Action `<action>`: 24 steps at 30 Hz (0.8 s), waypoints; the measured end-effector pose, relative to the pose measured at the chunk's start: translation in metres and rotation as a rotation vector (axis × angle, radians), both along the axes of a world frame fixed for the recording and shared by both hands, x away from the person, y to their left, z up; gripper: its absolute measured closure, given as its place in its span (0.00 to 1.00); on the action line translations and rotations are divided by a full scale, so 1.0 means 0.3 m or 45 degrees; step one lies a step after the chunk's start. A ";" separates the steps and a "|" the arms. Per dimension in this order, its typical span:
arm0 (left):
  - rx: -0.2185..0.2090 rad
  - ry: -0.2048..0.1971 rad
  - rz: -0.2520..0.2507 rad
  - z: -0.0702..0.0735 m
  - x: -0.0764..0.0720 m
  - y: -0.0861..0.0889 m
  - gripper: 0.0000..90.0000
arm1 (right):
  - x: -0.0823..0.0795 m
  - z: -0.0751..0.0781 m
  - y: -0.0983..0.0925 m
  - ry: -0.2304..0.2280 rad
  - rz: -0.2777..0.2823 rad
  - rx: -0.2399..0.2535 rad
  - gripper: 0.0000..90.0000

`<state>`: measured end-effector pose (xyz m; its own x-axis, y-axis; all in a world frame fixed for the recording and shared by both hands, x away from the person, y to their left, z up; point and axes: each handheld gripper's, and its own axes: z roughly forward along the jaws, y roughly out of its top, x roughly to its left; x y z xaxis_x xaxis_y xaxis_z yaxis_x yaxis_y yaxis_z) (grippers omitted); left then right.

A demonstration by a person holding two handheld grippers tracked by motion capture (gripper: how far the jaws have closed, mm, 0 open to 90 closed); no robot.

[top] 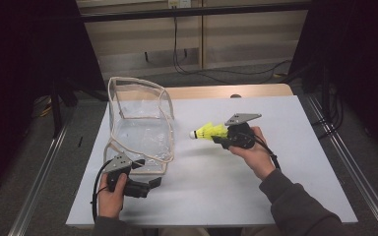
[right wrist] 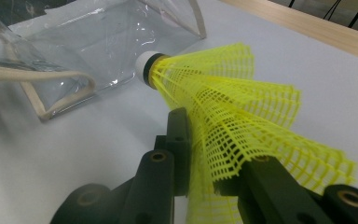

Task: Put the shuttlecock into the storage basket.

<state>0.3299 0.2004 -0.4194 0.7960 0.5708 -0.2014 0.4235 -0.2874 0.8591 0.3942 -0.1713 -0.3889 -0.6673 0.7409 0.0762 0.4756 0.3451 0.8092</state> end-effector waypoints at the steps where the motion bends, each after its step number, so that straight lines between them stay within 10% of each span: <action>1: 0.000 0.000 -0.001 0.000 0.000 0.000 0.05 | 0.000 0.005 0.000 -0.002 0.005 0.001 0.89; 24: -0.004 0.001 0.002 0.000 0.001 0.000 0.05 | 0.006 0.125 -0.003 -0.021 0.036 -0.003 0.89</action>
